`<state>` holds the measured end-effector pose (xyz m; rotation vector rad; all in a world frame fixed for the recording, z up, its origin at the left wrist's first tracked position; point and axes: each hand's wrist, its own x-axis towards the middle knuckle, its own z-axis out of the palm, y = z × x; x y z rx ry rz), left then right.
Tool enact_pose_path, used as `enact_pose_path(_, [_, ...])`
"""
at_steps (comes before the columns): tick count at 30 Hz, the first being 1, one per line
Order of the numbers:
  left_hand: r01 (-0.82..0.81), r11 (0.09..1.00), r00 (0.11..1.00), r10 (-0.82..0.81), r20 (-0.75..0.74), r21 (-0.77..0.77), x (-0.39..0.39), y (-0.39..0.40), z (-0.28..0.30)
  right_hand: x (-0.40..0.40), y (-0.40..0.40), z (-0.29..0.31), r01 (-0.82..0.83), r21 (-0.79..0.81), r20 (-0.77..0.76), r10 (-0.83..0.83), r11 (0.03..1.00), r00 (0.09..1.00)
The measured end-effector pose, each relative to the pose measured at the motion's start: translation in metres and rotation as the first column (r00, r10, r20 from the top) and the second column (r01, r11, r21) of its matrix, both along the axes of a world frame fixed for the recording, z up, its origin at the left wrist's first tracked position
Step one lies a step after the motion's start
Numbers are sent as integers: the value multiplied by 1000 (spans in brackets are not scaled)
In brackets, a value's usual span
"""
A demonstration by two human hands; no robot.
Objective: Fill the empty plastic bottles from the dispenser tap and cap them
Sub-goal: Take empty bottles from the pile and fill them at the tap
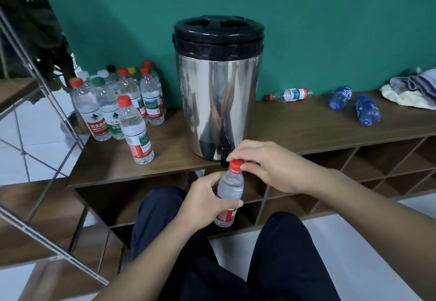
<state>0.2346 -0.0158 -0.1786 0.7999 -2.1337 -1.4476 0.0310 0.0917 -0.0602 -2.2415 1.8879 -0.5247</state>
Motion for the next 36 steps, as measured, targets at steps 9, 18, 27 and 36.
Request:
enact_pose_path(9, [-45,998,996,42,-84,-39,39,-9,55,31,-32,64,-55,-66,-199,41,996,979])
enact_pose_path(18, [-111,991,989,101,-110,-81,69,-30,74,63,-55,79,-118,-42,-247,104,992,964])
enact_pose_path(27, [-169,982,976,154,-153,-90,83,-56,80,80,-99,89,-172,-70,-244,150,983,958])
enact_pose_path(36, [-359,923,927,335,-170,-139,79,-85,66,105,-141,68,-11,-250,-284,-63,968,957])
